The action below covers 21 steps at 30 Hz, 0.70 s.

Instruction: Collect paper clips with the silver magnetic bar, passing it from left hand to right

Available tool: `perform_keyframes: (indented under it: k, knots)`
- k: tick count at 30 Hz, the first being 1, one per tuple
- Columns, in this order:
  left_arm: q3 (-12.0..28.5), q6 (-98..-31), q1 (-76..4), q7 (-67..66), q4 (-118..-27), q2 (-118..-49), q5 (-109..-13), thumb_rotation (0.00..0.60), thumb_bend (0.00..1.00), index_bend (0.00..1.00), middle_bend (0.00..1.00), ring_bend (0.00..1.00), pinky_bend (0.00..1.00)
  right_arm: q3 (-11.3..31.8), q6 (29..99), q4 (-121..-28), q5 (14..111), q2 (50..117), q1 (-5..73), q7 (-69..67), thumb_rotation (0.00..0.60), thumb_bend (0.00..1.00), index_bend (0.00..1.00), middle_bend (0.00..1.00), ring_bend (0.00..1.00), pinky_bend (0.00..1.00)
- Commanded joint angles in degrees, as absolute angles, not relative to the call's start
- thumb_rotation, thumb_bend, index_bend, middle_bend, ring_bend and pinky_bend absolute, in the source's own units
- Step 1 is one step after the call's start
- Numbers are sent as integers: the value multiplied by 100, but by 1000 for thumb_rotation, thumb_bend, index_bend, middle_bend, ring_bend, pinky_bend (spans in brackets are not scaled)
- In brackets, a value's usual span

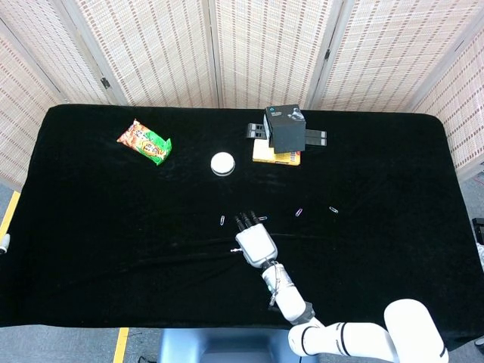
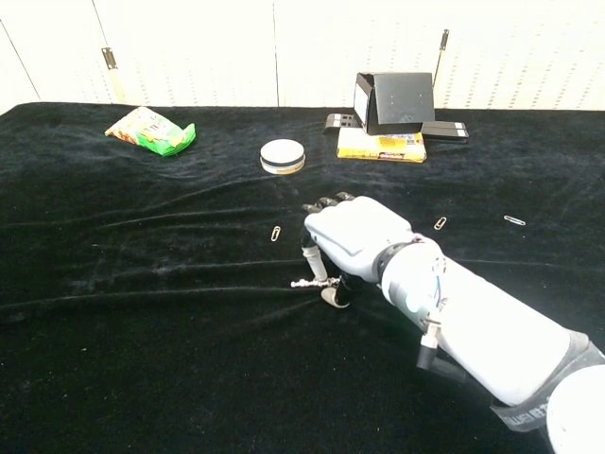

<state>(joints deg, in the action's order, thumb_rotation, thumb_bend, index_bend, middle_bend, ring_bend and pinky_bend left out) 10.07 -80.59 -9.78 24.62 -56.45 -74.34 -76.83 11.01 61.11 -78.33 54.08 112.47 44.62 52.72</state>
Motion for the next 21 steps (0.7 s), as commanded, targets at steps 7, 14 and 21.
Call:
perform_keyframes:
  k: [7,14,21]
  knots:
    - [1029,-8013,-977,2471,-5627,-7436,-7667,600,405,58,320,252,159,1256,6227,-8068,5400,11049,4451,5028,600,529,827,193,75,0]
    - [1040,-7969,-990,2441,-5605,-7458,-7660,600,406,58,320,252,159,1369,6336,-8415,5572,10689,4372,4610,600,529,833,199,78,0]
    - [1029,-7935,-1020,2316,-5611,-7494,-7681,600,406,58,320,252,159,1462,6494,-8672,5643,10121,4132,4070,600,529,833,200,79,0]
